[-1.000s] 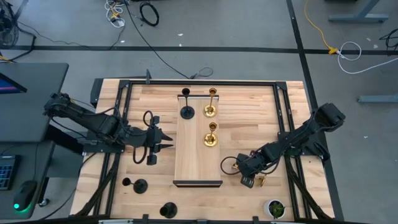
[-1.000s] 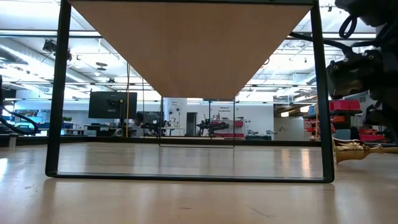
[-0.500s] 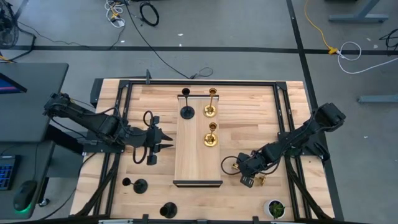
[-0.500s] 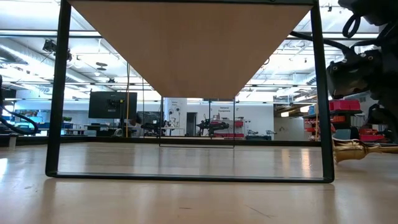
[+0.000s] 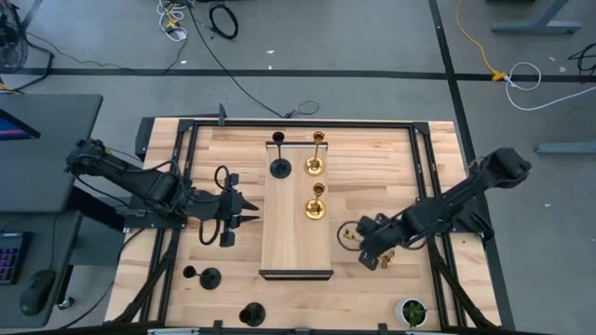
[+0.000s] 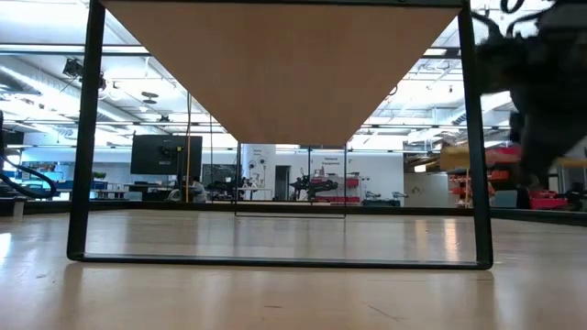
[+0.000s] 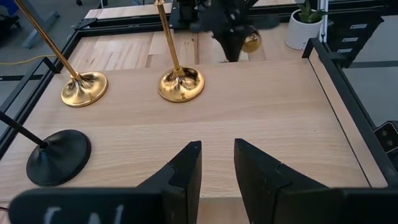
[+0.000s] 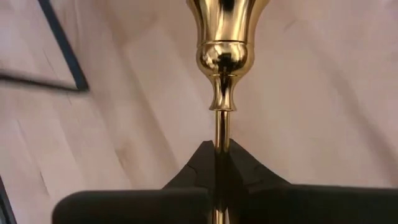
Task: Pick & Place candle stick holders
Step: Put the gold candle holder on the shelf aligned with the other gold candle holders
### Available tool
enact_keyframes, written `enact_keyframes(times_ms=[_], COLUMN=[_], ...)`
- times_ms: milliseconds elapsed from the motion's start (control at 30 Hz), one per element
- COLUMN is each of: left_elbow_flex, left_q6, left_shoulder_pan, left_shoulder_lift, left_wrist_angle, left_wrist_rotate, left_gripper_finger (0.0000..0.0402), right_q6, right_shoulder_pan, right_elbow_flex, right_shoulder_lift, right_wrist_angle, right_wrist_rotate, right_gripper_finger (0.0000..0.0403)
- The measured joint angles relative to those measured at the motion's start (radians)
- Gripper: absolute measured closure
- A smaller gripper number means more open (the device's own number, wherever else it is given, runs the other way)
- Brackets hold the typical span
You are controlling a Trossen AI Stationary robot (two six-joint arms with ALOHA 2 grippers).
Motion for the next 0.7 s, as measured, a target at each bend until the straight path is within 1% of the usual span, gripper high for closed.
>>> enact_keyframes(times_ms=[133,400,567,700], left_elbow_flex=[0.000,0.000,0.000,0.000], left_q6=[0.000,0.001,0.000,-0.004], left_shoulder_pan=[0.000,0.000,0.000,0.000], left_shoulder_lift=[0.000,0.000,0.000,0.000], left_wrist_angle=[-0.002,-0.013,-0.013,-0.013], left_wrist_rotate=[0.000,0.000,0.000,0.000], left_gripper_finger=[0.0305,0.0305,0.0305,0.0305], right_q6=[0.004,-0.078,-0.226,-0.397], right_shoulder_pan=[0.008,0.052,0.088,0.116], right_elbow_flex=[0.000,0.001,0.001,0.002], right_shoulder_lift=[-0.091,-0.222,-0.260,-0.261], right_wrist_angle=[-0.021,0.014,0.151,0.339], right_wrist_rotate=[0.090,0.277,0.397,0.493], right_gripper_finger=[0.0398,0.0398,0.0398,0.0398])
